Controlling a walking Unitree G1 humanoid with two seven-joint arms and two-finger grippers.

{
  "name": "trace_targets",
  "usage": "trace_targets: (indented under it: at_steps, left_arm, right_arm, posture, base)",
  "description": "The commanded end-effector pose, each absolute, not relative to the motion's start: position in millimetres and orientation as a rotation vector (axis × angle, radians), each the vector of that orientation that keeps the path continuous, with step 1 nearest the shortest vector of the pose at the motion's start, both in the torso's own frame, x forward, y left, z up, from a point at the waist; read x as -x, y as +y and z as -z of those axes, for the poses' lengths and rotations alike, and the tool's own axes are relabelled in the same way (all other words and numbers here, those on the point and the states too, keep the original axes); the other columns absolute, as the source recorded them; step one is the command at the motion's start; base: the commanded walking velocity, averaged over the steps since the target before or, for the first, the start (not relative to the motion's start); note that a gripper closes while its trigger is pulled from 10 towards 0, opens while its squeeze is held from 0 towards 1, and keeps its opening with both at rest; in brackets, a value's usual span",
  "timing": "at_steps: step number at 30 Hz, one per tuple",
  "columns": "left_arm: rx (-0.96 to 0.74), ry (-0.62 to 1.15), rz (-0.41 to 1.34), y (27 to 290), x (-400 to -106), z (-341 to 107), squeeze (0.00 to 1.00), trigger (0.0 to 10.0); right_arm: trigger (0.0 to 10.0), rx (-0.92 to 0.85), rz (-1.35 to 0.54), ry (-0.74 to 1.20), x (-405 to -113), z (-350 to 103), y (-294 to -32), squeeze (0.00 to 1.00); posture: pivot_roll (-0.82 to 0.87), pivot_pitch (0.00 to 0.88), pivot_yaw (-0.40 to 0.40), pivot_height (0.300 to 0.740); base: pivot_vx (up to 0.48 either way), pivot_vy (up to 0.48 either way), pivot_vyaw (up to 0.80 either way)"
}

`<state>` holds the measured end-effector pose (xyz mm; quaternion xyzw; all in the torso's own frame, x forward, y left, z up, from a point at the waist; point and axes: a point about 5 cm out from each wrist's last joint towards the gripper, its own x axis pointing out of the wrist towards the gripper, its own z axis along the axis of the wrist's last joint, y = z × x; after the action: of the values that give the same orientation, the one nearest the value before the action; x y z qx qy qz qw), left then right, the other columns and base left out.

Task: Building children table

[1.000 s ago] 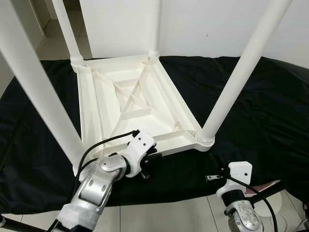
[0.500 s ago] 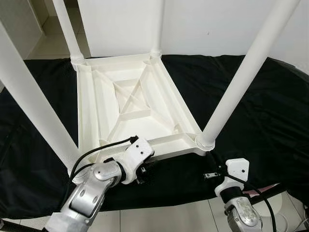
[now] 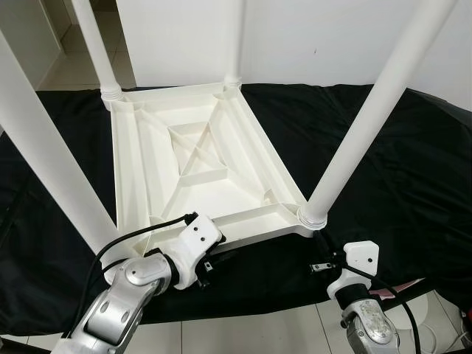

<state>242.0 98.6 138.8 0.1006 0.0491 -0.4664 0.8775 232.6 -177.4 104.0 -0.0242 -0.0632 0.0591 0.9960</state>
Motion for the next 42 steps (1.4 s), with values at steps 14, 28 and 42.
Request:
trace_targets:
  at_steps: [14,28,42]
  left_arm:
    - [0.092,-0.007,1.123,133,-206,-163,0.00,10.0]
    - [0.083,0.082,1.008,175,-170,-158,0.00,10.0]
    - [-0.072,0.146,0.790,241,-160,-168,0.00,10.0]
  right_arm:
    - [10.0,0.064,-0.149,-0.134,-259,-104,-176,0.00]
    - [10.0,0.054,-0.189,-0.138,-274,-101,-170,0.00]
    - [10.0,0.067,-0.225,-0.139,-279,-99,-170,0.00]
  posture:
    - [0.09,0.106,-0.031,0.740]
    - [0.15,0.110,-0.066,0.740]
    - [0.17,0.111,-0.087,0.740]
  base:
    - [0.000,0.000,0.00]
    - [0.000,0.000,0.00]
    - [0.000,0.000,0.00]
